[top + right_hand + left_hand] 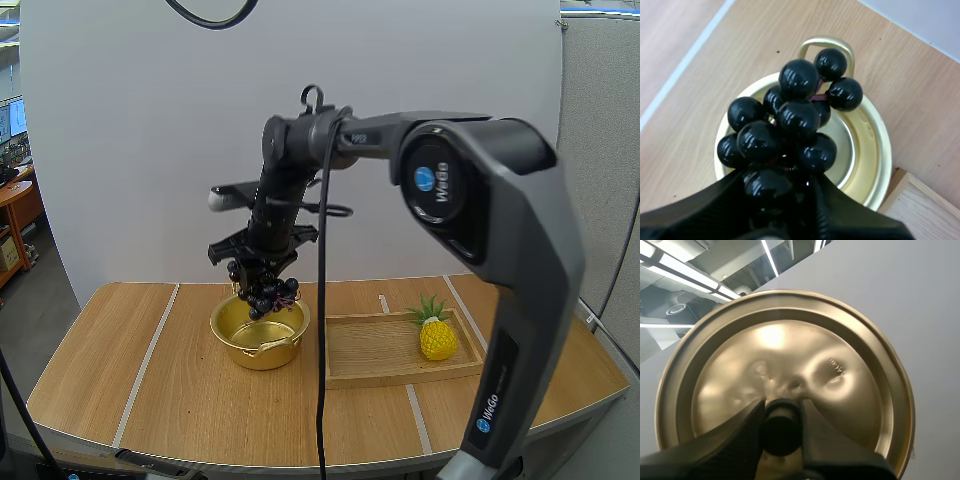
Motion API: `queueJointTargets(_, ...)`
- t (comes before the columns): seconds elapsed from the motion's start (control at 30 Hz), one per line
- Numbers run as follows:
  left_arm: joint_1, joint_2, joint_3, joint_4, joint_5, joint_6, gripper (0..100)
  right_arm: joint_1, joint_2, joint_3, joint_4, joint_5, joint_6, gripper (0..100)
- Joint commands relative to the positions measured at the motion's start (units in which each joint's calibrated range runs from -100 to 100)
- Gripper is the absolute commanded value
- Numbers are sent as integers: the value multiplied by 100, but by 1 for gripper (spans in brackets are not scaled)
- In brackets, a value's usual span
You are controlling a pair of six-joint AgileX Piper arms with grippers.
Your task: Open the pot, put the grape inside, and close it
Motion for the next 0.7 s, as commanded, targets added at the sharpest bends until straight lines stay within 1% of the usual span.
queueJointTargets(0.0, -23, -50, -66, 48, -192, -35, 0, -1, 617, -47, -31, -632, -130, 0)
queueJointTargets(0.3, -23, -50, -66, 48, -192, -35, 0, -1, 1200, -47, -43, -995, -342, 0)
queueJointTargets(0.67, -23, -50, -66, 48, -192, -35, 0, -1, 1795, -47, -213, -903, -352, 0)
